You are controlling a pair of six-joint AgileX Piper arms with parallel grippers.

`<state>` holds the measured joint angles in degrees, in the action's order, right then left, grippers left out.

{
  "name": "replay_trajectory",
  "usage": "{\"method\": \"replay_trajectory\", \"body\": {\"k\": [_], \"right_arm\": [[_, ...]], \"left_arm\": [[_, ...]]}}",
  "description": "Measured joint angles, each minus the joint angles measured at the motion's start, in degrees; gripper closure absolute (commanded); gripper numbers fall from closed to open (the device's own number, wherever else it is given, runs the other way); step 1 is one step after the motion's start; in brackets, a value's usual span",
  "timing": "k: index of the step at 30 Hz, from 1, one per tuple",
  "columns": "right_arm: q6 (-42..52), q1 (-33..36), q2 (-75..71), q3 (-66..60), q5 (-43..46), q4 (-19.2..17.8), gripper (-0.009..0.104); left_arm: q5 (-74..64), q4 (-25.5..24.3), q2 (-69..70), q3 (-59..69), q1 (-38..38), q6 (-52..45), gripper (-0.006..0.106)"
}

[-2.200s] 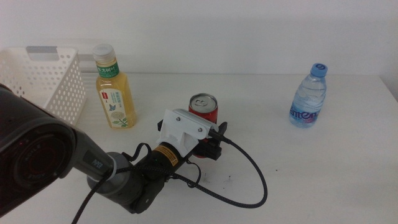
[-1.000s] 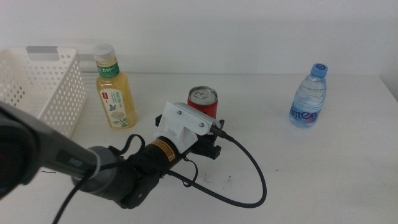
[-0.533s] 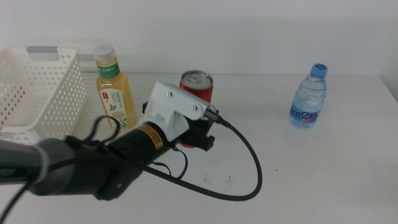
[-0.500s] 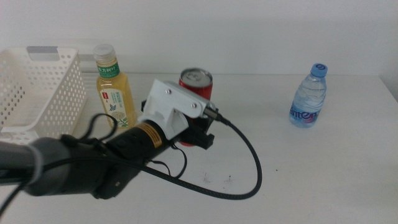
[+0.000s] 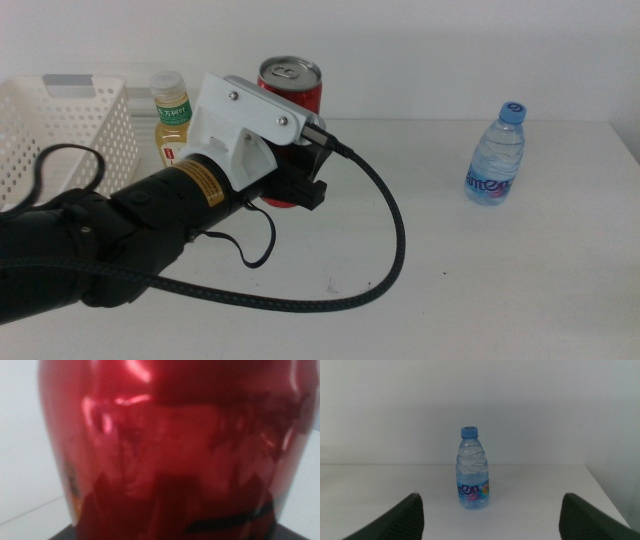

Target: Use arms to grab the bottles and put them into the dustbin to the left of the table.

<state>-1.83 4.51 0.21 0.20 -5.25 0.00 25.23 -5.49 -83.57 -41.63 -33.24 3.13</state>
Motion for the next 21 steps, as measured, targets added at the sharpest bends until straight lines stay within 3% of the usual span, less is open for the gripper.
{"method": "replay_trajectory", "body": {"k": [6,21], "right_arm": [[0.0,0.0,0.0,0.0,0.0,0.0,0.002],[0.0,0.0,0.0,0.0,0.0,0.0,0.002]], "left_arm": [[-4.7,1.9,2.2,0.0,0.0,0.0,0.092],[-35.1,4.4,2.6,-11.8,4.0,0.1,0.092]]}}
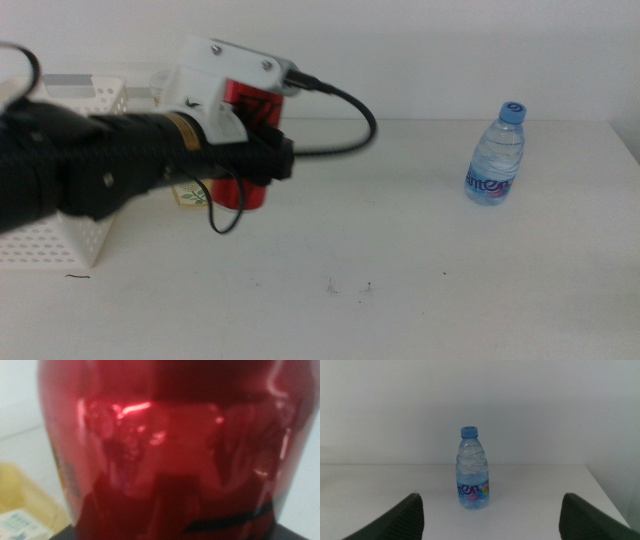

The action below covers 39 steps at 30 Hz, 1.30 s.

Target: Use arms to grab the bottles and put them into the dustbin to the left of the table.

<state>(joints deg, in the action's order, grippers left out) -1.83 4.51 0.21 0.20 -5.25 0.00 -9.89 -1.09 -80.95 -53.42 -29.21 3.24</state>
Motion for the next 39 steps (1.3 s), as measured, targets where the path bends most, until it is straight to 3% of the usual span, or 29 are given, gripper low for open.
{"method": "replay_trajectory", "body": {"k": [11,26,39], "right_arm": [[0.0,0.0,0.0,0.0,0.0,0.0,0.002],[0.0,0.0,0.0,0.0,0.0,0.0,0.002],[0.0,0.0,0.0,0.0,0.0,0.0,0.002]], "left_arm": [[-19.7,1.4,0.0,-12.6,9.7,-2.1,0.092],[-43.9,10.7,-8.8,-29.6,27.8,-16.8,0.092],[-52.2,12.3,-20.6,-43.4,40.3,-22.8,0.092]]}}
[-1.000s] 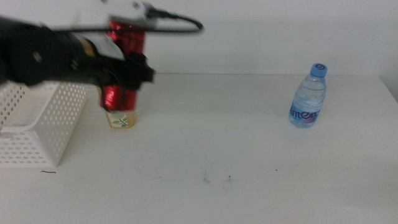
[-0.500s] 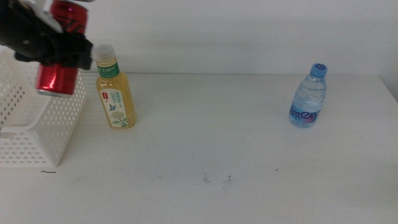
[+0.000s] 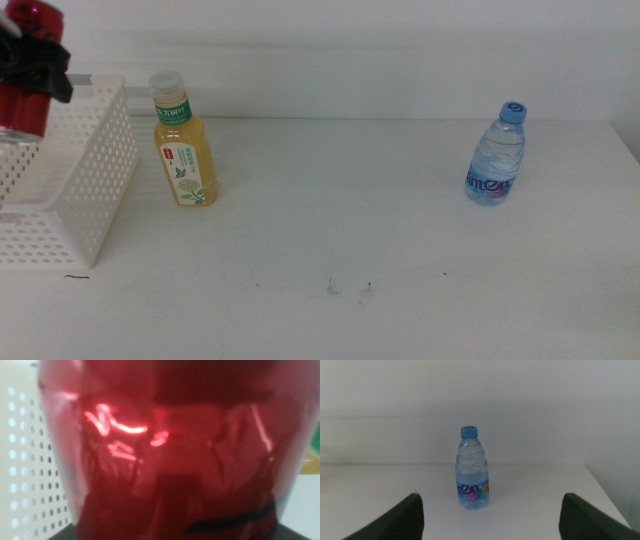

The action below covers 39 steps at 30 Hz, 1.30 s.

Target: Use arms to grab the bottles and put them into the dustbin to the left of the table.

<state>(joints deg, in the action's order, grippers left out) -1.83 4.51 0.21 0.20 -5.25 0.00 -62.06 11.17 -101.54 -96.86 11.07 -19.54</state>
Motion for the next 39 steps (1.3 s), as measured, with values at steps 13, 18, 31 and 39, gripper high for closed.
{"method": "replay_trajectory", "body": {"k": [13,18,31,39], "right_arm": [[0.0,0.0,0.0,0.0,0.0,0.0,0.002],[0.0,0.0,0.0,0.0,0.0,0.0,0.002],[0.0,0.0,0.0,0.0,0.0,0.0,0.002],[0.0,0.0,0.0,0.0,0.0,0.0,0.002]], "left_arm": [[0.1,-0.1,-9.9,-0.8,6.0,-3.9,0.092],[0.2,-0.1,-11.7,-0.8,6.0,-4.4,0.089],[0.8,-2.7,-12.4,-1.2,6.0,-4.4,0.013],[-0.1,-5.0,-10.0,-2.9,5.8,-0.3,0.007]]}}
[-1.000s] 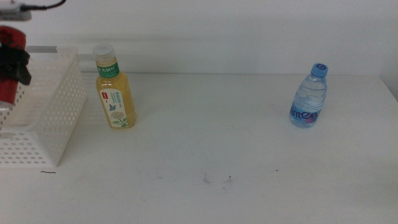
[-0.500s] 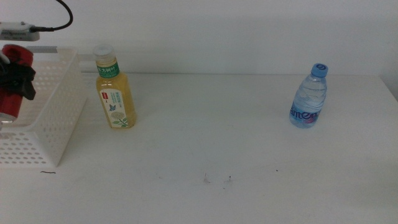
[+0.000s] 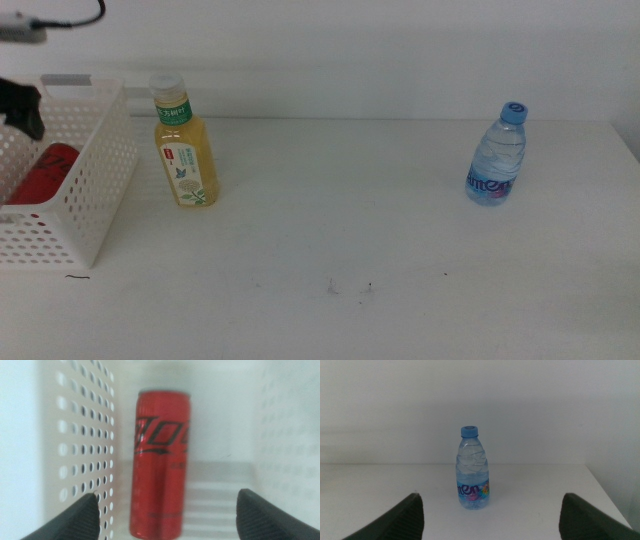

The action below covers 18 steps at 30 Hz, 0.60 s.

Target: Use arms to grab the bottles and put them into the dustbin to the left of the table.

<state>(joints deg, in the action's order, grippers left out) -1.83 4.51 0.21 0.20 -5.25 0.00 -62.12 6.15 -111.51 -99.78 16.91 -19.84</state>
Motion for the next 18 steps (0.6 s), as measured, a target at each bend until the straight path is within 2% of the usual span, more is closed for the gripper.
{"method": "replay_trajectory", "body": {"k": [3,7,18], "right_arm": [[0.0,0.0,0.0,0.0,0.0,0.0,0.002],[0.0,0.0,0.0,0.0,0.0,0.0,0.002],[0.0,0.0,0.0,0.0,0.0,0.0,0.002]], "left_arm": [[-0.5,-0.1,3.1,-0.2,-0.9,2.3,0.007],[-0.5,2.7,8.5,1.6,-4.1,2.9,0.007],[23.7,5.2,33.0,26.8,-16.9,12.2,0.007]]}}
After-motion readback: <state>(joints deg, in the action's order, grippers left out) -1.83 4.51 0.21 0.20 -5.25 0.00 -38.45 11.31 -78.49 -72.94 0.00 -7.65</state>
